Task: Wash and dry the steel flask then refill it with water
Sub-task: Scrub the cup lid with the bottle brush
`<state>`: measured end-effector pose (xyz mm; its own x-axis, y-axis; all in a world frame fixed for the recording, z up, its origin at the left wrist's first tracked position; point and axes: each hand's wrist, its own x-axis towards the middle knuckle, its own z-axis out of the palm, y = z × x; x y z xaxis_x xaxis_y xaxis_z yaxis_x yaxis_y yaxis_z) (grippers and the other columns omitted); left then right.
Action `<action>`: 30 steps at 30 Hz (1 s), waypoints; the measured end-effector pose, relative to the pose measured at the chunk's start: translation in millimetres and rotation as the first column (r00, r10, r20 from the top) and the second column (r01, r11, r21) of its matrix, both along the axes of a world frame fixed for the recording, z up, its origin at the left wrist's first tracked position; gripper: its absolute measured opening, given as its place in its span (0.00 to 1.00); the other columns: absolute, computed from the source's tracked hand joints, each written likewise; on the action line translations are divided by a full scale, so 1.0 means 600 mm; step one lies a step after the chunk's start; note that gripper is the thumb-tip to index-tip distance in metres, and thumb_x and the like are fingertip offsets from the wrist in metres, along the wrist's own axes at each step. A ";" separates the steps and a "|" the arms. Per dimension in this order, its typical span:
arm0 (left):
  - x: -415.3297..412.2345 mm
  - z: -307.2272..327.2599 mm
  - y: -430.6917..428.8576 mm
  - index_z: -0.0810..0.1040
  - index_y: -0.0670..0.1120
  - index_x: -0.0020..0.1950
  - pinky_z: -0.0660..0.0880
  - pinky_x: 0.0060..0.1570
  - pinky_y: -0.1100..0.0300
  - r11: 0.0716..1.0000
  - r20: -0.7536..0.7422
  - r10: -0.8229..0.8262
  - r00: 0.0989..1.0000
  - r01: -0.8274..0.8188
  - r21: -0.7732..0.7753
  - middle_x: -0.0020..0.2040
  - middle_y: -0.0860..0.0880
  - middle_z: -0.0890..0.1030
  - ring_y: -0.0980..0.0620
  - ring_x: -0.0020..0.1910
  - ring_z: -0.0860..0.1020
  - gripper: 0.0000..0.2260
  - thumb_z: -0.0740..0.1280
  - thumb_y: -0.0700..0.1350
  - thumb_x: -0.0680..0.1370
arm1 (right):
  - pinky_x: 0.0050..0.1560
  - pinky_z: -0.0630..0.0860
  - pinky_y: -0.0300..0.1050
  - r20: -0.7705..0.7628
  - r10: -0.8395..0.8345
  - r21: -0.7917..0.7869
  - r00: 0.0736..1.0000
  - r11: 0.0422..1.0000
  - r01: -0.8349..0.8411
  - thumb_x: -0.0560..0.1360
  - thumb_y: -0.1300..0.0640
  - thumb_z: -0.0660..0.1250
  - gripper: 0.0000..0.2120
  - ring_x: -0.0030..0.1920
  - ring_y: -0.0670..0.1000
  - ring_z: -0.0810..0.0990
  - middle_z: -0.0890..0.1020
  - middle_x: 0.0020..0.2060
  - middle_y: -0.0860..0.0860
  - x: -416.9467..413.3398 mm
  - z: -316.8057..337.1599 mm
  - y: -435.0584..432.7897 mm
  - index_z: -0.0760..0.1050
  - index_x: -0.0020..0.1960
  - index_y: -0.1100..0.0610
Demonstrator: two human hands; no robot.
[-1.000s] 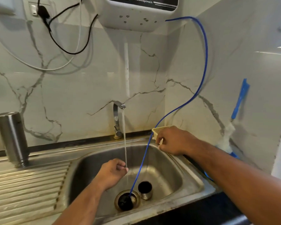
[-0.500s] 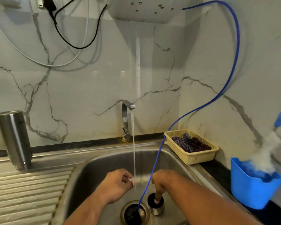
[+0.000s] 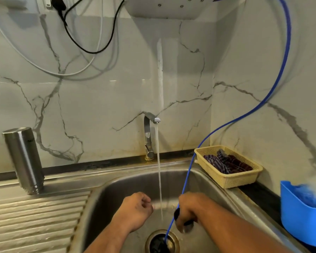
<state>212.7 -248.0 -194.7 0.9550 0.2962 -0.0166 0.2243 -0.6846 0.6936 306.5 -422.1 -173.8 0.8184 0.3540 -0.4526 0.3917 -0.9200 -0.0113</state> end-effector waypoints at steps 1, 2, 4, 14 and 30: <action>0.000 0.001 0.001 0.80 0.54 0.59 0.75 0.47 0.69 1.000 0.009 0.016 1.000 -0.016 0.003 0.50 0.56 0.81 0.60 0.48 0.80 0.10 0.72 0.51 0.78 | 0.46 0.81 0.47 0.008 -0.041 0.143 0.999 0.989 0.040 0.67 0.44 0.78 0.22 0.43 0.53 0.83 0.84 0.49 0.52 0.003 0.007 -0.002 0.79 0.54 0.55; -0.001 0.001 0.002 0.80 0.55 0.58 0.74 0.45 0.70 1.000 0.019 0.030 0.999 -0.030 -0.001 0.50 0.56 0.81 0.60 0.47 0.80 0.09 0.71 0.51 0.78 | 0.42 0.81 0.46 0.005 -0.091 0.294 0.996 0.952 0.086 0.66 0.45 0.79 0.24 0.41 0.52 0.84 0.84 0.48 0.52 0.009 0.014 0.000 0.78 0.56 0.55; -0.004 0.005 0.002 0.80 0.55 0.57 0.72 0.42 0.72 0.998 0.047 0.061 0.997 -0.061 -0.004 0.51 0.56 0.82 0.61 0.47 0.79 0.07 0.71 0.50 0.79 | 0.40 0.83 0.44 -0.049 -0.171 0.531 0.984 0.830 0.171 0.69 0.47 0.78 0.24 0.43 0.50 0.85 0.84 0.50 0.53 0.014 0.027 0.009 0.75 0.60 0.52; 0.051 0.055 0.046 0.79 0.54 0.57 0.77 0.47 0.66 0.979 0.159 0.163 0.974 -0.139 -0.150 0.55 0.53 0.83 0.56 0.51 0.80 0.10 0.66 0.40 0.81 | 0.45 0.85 0.49 -0.299 -0.241 0.852 0.923 0.369 0.372 0.71 0.61 0.77 0.19 0.51 0.52 0.84 0.82 0.50 0.52 0.046 -0.040 0.069 0.76 0.58 0.52; 0.239 0.099 0.046 0.56 0.48 0.83 0.59 0.77 0.53 0.998 0.202 0.070 0.977 -0.070 -0.007 0.80 0.45 0.65 0.45 0.79 0.63 0.35 0.59 0.28 0.79 | 0.44 0.84 0.48 -0.397 -0.223 0.853 0.891 0.270 0.447 0.69 0.67 0.69 0.22 0.48 0.51 0.81 0.79 0.48 0.49 0.086 -0.065 0.093 0.74 0.58 0.48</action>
